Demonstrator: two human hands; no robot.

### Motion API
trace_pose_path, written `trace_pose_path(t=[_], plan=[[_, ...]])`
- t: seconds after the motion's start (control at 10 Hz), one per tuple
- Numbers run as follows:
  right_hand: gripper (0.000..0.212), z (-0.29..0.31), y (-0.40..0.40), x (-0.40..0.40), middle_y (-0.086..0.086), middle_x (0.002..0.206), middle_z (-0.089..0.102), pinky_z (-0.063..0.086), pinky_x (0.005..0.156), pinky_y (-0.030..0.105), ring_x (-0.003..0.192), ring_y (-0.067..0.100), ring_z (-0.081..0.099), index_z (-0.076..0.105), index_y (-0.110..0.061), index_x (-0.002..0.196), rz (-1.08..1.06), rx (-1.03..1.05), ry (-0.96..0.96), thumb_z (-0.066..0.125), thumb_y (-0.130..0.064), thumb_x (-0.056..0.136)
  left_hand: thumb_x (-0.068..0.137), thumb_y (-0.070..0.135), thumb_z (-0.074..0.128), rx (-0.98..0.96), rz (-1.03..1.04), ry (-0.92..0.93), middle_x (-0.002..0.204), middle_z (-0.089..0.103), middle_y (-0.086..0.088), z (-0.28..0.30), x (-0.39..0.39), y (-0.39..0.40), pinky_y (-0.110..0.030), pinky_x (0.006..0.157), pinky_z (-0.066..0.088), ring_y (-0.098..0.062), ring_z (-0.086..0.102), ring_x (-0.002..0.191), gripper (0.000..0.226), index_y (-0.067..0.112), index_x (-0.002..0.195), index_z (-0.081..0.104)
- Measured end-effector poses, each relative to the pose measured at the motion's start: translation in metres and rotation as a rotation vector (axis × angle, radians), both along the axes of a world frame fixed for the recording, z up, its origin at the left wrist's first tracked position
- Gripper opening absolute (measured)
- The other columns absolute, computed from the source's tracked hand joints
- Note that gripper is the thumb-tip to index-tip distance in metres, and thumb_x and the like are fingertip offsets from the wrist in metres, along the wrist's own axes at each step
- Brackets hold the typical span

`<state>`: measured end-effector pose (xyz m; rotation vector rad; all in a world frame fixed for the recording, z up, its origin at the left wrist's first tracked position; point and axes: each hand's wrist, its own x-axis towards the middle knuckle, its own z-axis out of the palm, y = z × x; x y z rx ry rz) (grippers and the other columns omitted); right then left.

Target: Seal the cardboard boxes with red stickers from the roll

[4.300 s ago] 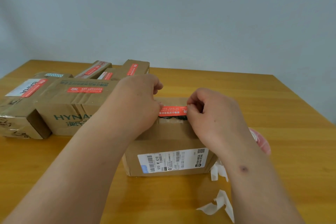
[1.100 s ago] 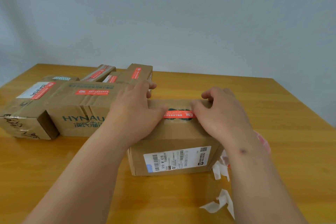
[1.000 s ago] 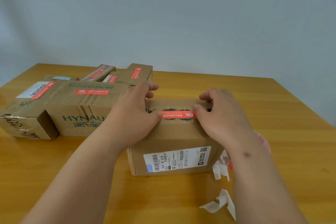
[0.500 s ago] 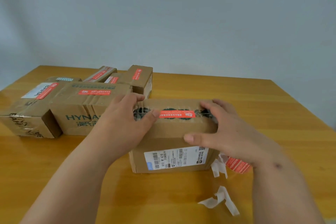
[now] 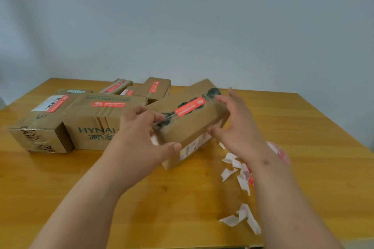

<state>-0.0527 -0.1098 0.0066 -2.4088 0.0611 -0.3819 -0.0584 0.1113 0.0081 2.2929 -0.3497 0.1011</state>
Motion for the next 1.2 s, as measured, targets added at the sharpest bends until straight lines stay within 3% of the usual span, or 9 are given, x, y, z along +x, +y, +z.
trace_pose_path(t=[0.1,0.2,0.3,0.4,0.5,0.6,0.7,1.0,1.2], plan=[[0.059,-0.023,0.008,0.016,-0.002,0.154,0.018,0.022,0.116,0.037,0.143,0.021,0.019,0.038,-0.036,0.139,-0.112,0.080,0.038,0.066,-0.033,0.087,0.083,0.043,0.069,0.066,-0.017,0.031,0.143,0.023,0.019,-0.016,0.004,-0.014,-0.015,0.079,0.046,0.000,0.052,0.101,0.050,0.039,0.128,0.050],[0.054,-0.042,0.027,0.020,-0.005,0.148,0.030,0.033,0.110,0.036,0.132,0.017,0.039,0.035,-0.035,0.142,0.010,0.193,0.144,0.056,-0.042,0.092,0.089,0.039,0.063,0.108,-0.006,-0.029,0.148,0.025,0.016,-0.036,0.010,-0.028,-0.019,0.090,0.043,-0.008,0.049,0.118,0.046,0.037,0.133,0.048],[0.050,-0.047,0.037,0.024,-0.018,0.135,0.046,0.047,0.097,0.037,0.118,0.012,0.053,0.034,-0.048,0.130,0.026,0.356,0.123,0.057,-0.054,0.086,0.087,0.027,0.068,-0.040,0.075,-0.133,0.138,0.028,0.010,-0.041,0.019,-0.039,-0.020,0.081,0.039,-0.012,0.050,0.113,0.044,0.034,0.123,0.044],[0.052,-0.039,0.036,0.031,-0.040,0.108,0.042,0.043,0.072,0.008,0.101,-0.001,0.054,0.024,-0.053,0.126,0.009,0.461,0.117,0.059,-0.050,0.087,0.088,0.023,0.065,0.000,0.114,-0.235,0.147,0.016,0.012,-0.040,0.037,-0.042,-0.026,0.087,0.042,-0.019,0.042,0.127,0.063,0.038,0.139,0.031],[0.072,-0.035,0.033,0.041,-0.048,0.091,0.038,0.044,0.072,0.009,0.097,-0.007,0.057,0.014,-0.045,0.144,0.007,0.501,0.110,0.061,-0.042,0.089,0.092,0.032,0.058,0.061,0.048,-0.234,0.151,0.019,0.014,-0.034,0.053,-0.047,-0.033,0.097,0.046,-0.015,0.039,0.130,0.057,0.042,0.144,0.035],[0.072,-0.034,0.033,0.056,-0.033,0.122,0.050,0.050,0.091,0.031,0.109,0.006,0.059,0.012,-0.046,0.144,-0.001,0.500,0.126,0.057,-0.041,0.089,0.093,0.037,0.055,0.099,0.032,-0.241,0.151,0.021,0.014,-0.033,0.065,-0.053,-0.033,0.101,0.045,-0.012,0.035,0.132,0.052,0.039,0.143,0.039],[0.068,-0.034,0.033,0.074,-0.015,0.135,0.050,0.050,0.091,0.036,0.109,0.011,0.058,0.011,-0.044,0.145,0.013,0.448,0.155,0.050,-0.042,0.090,0.094,0.038,0.053,0.154,0.034,-0.219,0.154,0.016,0.009,-0.033,0.076,-0.059,-0.034,0.106,0.038,-0.015,0.029,0.136,0.058,0.036,0.148,0.032],[0.058,-0.040,0.031,0.114,-0.001,0.139,0.049,0.036,0.079,0.024,0.118,0.021,0.054,0.011,-0.024,0.149,-0.060,0.378,0.144,0.041,-0.031,0.100,0.096,0.033,0.048,0.244,0.027,-0.039,0.161,-0.011,0.009,-0.030,0.118,-0.075,-0.039,0.113,0.025,-0.025,0.009,0.146,0.071,0.033,0.154,0.006],[0.052,-0.053,0.018,0.096,-0.004,0.147,0.039,0.036,0.096,0.028,0.129,0.017,0.044,0.028,-0.024,0.146,-0.089,0.278,0.146,0.047,-0.028,0.098,0.097,0.022,0.052,0.040,0.004,0.017,0.161,-0.015,0.013,-0.032,0.121,-0.076,-0.032,0.112,0.031,-0.022,0.020,0.147,0.070,0.025,0.154,0.013]])
